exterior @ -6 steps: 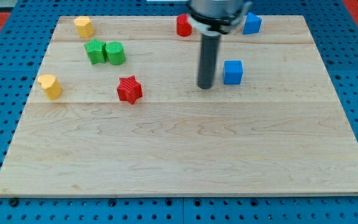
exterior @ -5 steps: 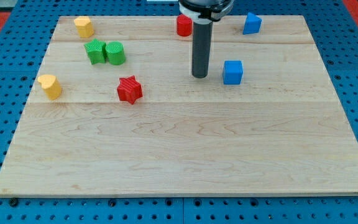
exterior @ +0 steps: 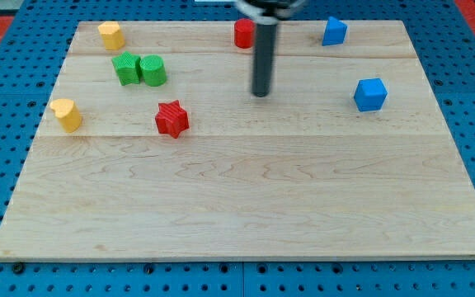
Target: Move the red star to the bottom left
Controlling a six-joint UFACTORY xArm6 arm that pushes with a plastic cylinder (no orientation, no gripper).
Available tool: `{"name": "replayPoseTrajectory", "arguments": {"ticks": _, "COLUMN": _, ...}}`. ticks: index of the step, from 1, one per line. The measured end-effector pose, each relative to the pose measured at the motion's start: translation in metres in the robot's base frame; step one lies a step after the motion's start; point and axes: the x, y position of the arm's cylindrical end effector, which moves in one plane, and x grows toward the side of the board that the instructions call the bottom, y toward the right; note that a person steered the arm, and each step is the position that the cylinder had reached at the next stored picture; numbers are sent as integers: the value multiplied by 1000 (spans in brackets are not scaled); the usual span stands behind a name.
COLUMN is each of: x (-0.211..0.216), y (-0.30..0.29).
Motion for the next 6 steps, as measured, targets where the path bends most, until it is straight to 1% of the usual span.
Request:
{"name": "replayPoseTrajectory", "arguments": {"ticks": 1, "x": 19, "y": -74}}
{"name": "replayPoseTrajectory", "arguments": {"ticks": 2, "x": 54, "y": -93}}
{"name": "replayPoseTrajectory", "arguments": {"ticks": 4, "x": 59, "y": -90}}
{"name": "replayPoseTrajectory", "arguments": {"ticks": 6, "x": 130, "y": -95}}
